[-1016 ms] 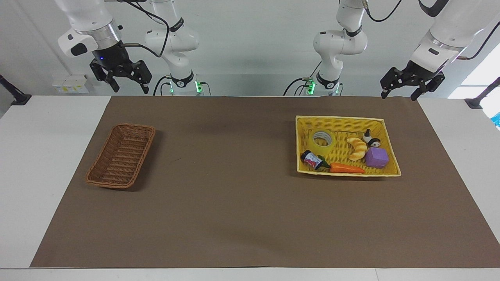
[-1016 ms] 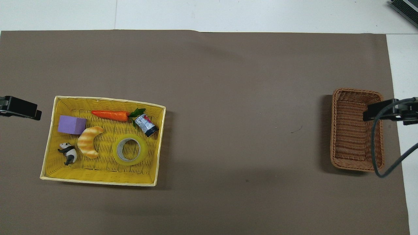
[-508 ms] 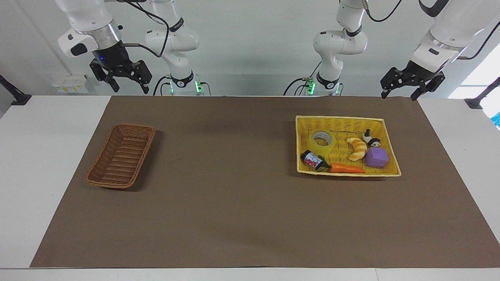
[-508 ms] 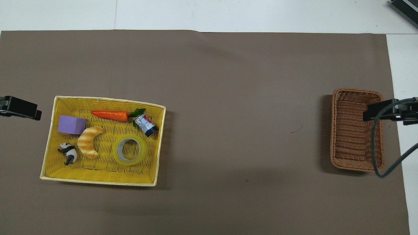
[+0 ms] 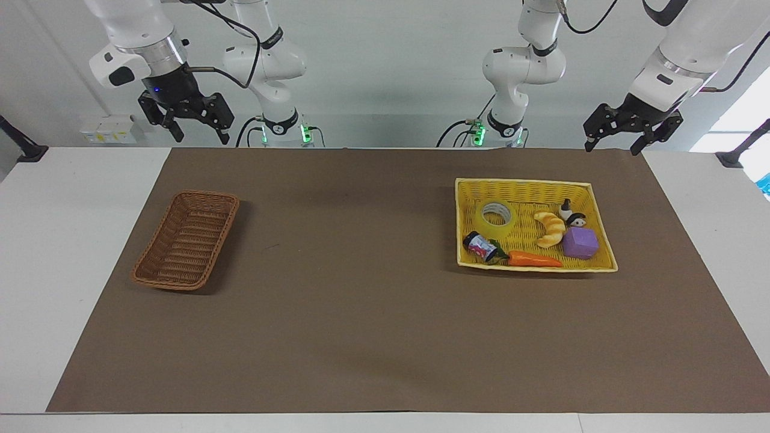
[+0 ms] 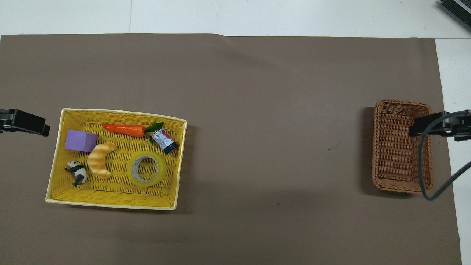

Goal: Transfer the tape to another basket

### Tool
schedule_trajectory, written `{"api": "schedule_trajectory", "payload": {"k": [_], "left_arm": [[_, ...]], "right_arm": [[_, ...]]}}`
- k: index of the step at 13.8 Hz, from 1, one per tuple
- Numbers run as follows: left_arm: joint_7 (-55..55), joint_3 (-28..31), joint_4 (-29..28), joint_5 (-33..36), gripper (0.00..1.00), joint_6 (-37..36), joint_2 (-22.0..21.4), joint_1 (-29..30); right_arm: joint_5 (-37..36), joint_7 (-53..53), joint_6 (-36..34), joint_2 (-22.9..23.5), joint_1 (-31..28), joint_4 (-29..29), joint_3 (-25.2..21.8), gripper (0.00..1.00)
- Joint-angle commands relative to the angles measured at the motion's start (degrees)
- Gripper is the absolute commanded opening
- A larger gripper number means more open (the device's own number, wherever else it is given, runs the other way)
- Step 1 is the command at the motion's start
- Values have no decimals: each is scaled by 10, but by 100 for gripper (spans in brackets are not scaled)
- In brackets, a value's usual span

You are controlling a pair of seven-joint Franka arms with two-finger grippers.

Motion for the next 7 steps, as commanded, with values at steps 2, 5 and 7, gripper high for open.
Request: {"api": "schedule_trajectory", "payload": {"k": [2, 5, 7], "left_arm": [[5, 2, -8, -3, 100, -9, -10, 3], [2, 2, -8, -3, 100, -11, -12, 0], [2, 1, -9, -3, 100, -11, -13, -4]], "right_arm": [[7, -19, 7, -13, -10, -17, 4, 100], [7, -20, 7, -13, -10, -17, 4, 100], [7, -19, 7, -13, -10, -17, 4, 100]]}}
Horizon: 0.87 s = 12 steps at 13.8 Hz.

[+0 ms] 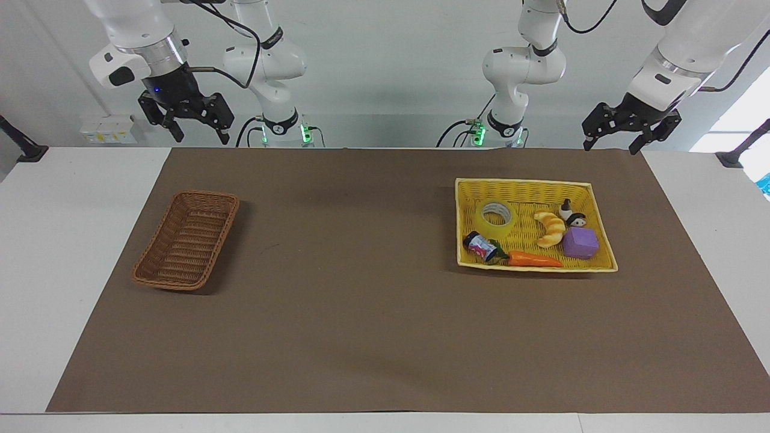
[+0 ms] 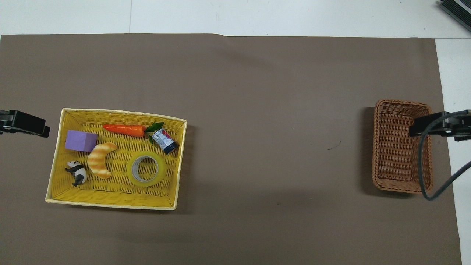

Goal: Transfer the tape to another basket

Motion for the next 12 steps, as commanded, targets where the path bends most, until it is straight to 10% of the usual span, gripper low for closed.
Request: {"api": "schedule_trajectory", "payload": {"k": [1, 12], "left_arm": [[1, 0, -9, -3, 100, -7, -13, -6], [-43, -1, -129, -4, 100, 83, -30, -38]], "right_arm": [[7, -20, 7, -13, -10, -16, 4, 100], [7, -19, 7, -13, -10, -16, 4, 100]]}}
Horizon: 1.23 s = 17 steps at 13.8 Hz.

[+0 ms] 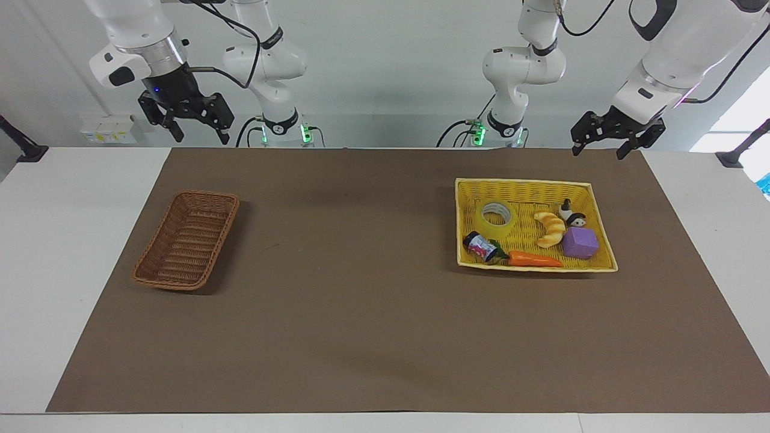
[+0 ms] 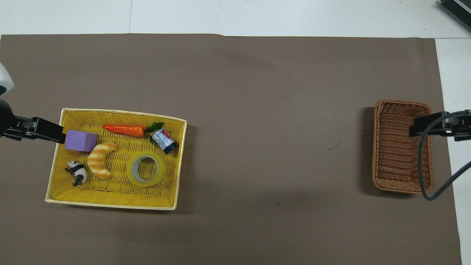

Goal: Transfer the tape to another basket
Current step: 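Reach the left gripper into the yellow tray and grasp the tape roll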

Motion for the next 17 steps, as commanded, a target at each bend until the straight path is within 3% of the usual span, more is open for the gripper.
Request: {"api": "schedule_trajectory", "payload": {"k": [1, 5, 12, 17], "left_arm": [[-38, 5, -86, -3, 100, 72, -26, -34], [-54, 5, -194, -9, 100, 157, -48, -54], [-56, 5, -288, -9, 100, 241, -40, -55], [-59, 5, -382, -23, 99, 347, -23, -66]], "right_arm": [[7, -19, 7, -13, -10, -16, 4, 100], [7, -19, 7, -13, -10, -16, 4, 100], [8, -19, 7, -13, -10, -16, 4, 100], [7, -19, 7, -13, -10, -16, 4, 100]]}}
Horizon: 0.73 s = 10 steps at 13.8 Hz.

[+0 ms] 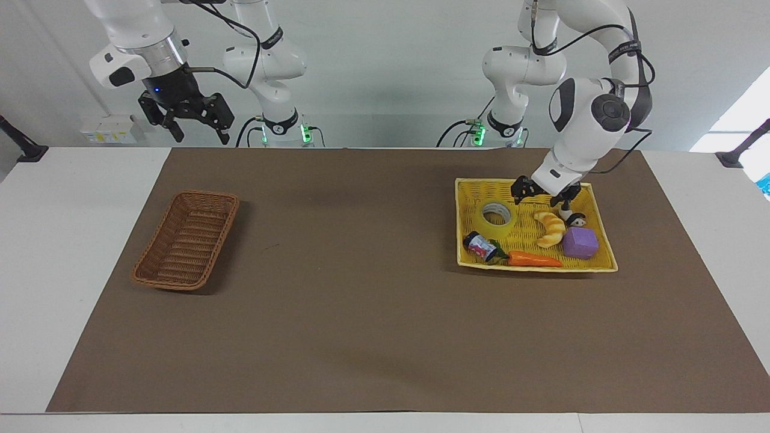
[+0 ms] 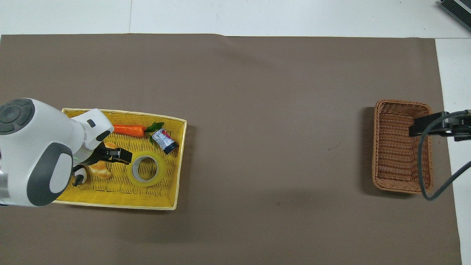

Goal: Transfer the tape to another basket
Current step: 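Reach the left gripper into the yellow tray and grasp the tape roll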

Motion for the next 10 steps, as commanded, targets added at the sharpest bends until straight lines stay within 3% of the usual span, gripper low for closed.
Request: {"api": "schedule_trajectory", "payload": {"k": [1, 6, 9, 10], "left_arm": [[-25, 8, -51, -7, 97, 57, -4, -19], [-85, 8, -89, -7, 56, 126, 22, -51], [-92, 8, -108, -7, 17, 146, 19, -51], [-91, 8, -108, -7, 0, 143, 18, -50]], "right_arm": [[8, -19, 7, -13, -10, -17, 4, 100], [7, -19, 7, -13, -10, -17, 4, 100], [7, -19, 7, -13, -10, -17, 4, 100], [8, -19, 7, -13, -10, -17, 4, 100]]}}
